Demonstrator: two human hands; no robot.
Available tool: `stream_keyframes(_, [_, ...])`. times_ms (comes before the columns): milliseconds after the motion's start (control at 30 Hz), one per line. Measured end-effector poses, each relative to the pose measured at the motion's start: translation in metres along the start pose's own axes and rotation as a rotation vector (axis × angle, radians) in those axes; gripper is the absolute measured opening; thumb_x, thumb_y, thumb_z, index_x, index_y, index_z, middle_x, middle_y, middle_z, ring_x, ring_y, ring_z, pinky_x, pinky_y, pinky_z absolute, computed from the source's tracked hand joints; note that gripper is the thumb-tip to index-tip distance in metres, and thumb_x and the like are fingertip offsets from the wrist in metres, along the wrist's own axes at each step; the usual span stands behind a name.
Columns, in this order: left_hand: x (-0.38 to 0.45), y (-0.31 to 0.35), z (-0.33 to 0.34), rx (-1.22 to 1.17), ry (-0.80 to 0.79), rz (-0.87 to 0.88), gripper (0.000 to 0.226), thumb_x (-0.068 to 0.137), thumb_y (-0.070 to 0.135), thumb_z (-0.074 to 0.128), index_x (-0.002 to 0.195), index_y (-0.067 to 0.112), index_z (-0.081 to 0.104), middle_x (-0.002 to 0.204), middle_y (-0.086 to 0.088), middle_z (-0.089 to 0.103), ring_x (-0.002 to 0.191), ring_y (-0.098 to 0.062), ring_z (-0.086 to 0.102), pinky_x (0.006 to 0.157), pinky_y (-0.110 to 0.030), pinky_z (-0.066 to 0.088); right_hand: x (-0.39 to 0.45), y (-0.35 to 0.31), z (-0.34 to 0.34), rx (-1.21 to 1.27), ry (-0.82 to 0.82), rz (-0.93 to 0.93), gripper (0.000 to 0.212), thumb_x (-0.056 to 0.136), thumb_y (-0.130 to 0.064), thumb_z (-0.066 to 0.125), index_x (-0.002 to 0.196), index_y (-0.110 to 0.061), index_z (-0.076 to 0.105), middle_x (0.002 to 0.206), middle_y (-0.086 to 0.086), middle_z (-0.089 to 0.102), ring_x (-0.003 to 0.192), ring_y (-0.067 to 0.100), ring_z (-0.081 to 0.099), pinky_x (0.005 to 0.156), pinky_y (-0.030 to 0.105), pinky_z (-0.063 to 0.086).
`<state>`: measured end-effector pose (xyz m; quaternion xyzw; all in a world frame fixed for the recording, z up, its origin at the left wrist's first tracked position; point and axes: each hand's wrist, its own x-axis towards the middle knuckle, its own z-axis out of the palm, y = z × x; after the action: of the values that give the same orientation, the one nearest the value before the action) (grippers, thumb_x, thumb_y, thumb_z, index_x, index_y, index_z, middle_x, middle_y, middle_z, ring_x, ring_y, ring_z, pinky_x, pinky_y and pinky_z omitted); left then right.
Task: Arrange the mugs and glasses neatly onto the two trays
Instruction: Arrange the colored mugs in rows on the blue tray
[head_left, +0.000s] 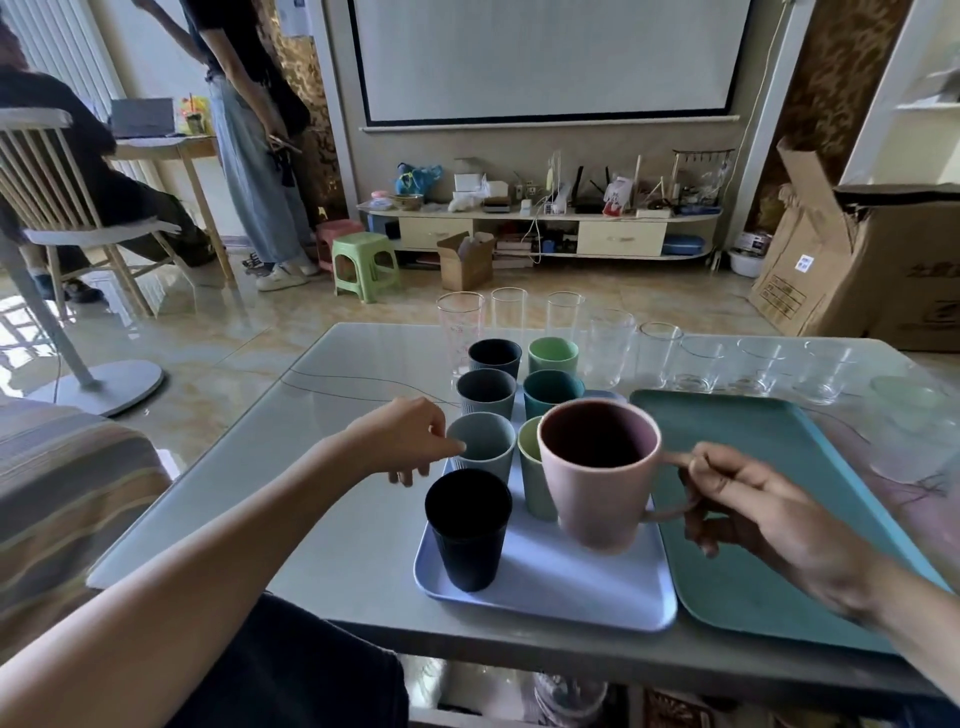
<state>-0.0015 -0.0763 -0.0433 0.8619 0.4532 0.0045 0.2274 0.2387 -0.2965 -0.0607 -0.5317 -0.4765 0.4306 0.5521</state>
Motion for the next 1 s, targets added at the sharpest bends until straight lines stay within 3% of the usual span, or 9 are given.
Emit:
stream_keyframes(167, [0.006,0.007,0.005,0.063,-0.135,0.021,0.032,0.087,0.036,0.060,0.081,0.005,0.060,0.068,-0.006,0.067,0.047,-0.017,0.061,0.047,-0.025,0.053,-0.006,0.025,0.018,-0.064,-0.020,0.088,0.061,0.047,-0.068,0.078,0.064,-0.015,0.054,0.065,0.003,0.052,0.055,0.015,0.056,0.048,0.025,0.048])
stream_keyframes(300, [0.014,0.005,0.006,0.088,-0.162,0.029,0.030,0.086,0.033,0.063,0.081,0.004,0.058,0.064,-0.009,0.063,0.045,-0.016,0.062,0.047,-0.025,0.052,-0.004,0.044,0.027,-0.015,-0.001,0.158,0.036,0.073,-0.044,0.065,0.064,-0.012,0.051,0.077,0.023,0.049,0.058,0.015,0.055,0.058,0.034,0.053])
stream_keyframes(433, [0.018,0.000,0.004,0.069,-0.169,0.039,0.023,0.083,0.025,0.068,0.080,0.005,0.057,0.065,-0.011,0.064,0.043,-0.015,0.060,0.044,-0.024,0.051,-0.003,0.060,0.030,0.001,0.004,0.223,0.075,0.041,-0.067,0.081,0.070,-0.006,0.049,0.065,0.004,0.053,0.062,0.014,0.060,0.063,0.030,0.057])
stream_keyframes(500, [0.019,-0.002,0.004,0.062,-0.164,0.036,0.023,0.082,0.025,0.069,0.078,0.007,0.055,0.062,-0.009,0.063,0.044,-0.015,0.060,0.044,-0.024,0.051,-0.003,0.066,0.032,-0.005,-0.017,0.264,0.075,0.038,-0.065,0.083,0.070,-0.006,0.051,0.064,0.001,0.055,0.063,0.015,0.060,0.064,0.030,0.057])
stream_keyframes(633, [0.020,-0.005,0.003,0.038,-0.184,0.008,0.027,0.083,0.029,0.069,0.073,0.009,0.053,0.061,-0.006,0.063,0.045,-0.017,0.060,0.043,-0.023,0.049,-0.004,0.065,0.036,-0.124,-0.080,0.344,0.026,0.086,-0.029,0.065,0.082,-0.004,0.056,0.071,0.003,0.057,0.061,0.016,0.059,0.060,0.032,0.051])
stream_keyframes(733, [0.018,-0.007,-0.002,-0.052,-0.173,-0.065,0.038,0.088,0.044,0.058,0.074,0.009,0.056,0.065,-0.005,0.065,0.044,-0.016,0.060,0.044,-0.023,0.049,-0.002,0.060,0.029,-0.197,0.042,0.365,0.023,0.096,-0.026,0.046,0.096,-0.005,0.055,0.072,0.010,0.057,0.057,0.022,0.054,0.051,0.028,0.044])
stream_keyframes(833, [0.019,-0.018,-0.012,-0.146,-0.115,-0.151,0.044,0.095,0.044,0.044,0.076,0.006,0.056,0.068,-0.008,0.064,0.044,-0.019,0.058,0.042,-0.021,0.046,0.002,0.064,0.014,-0.623,0.162,0.347,0.036,0.094,-0.035,0.049,0.071,-0.009,0.059,0.064,0.002,0.063,0.060,0.020,0.060,0.052,0.020,0.042])
stream_keyframes(900, [0.021,-0.032,-0.012,-0.155,-0.104,-0.194,0.038,0.097,0.036,0.045,0.076,0.006,0.055,0.067,-0.008,0.064,0.041,-0.017,0.057,0.041,-0.020,0.046,0.001,0.073,0.005,-1.017,0.105,0.450,0.047,0.092,-0.046,0.049,0.056,-0.015,0.050,0.054,-0.002,0.058,0.051,0.016,0.058,0.047,0.023,0.040])
stream_keyframes(1000, [0.024,-0.053,0.001,-0.087,-0.192,-0.299,0.031,0.097,0.029,0.046,0.077,0.006,0.054,0.067,-0.007,0.062,0.042,-0.016,0.056,0.044,-0.021,0.046,-0.002,0.092,0.001,-1.258,0.082,0.487,0.050,0.087,-0.058,0.047,0.058,-0.019,0.037,0.057,-0.005,0.047,0.055,0.015,0.049,0.046,0.024,0.031])
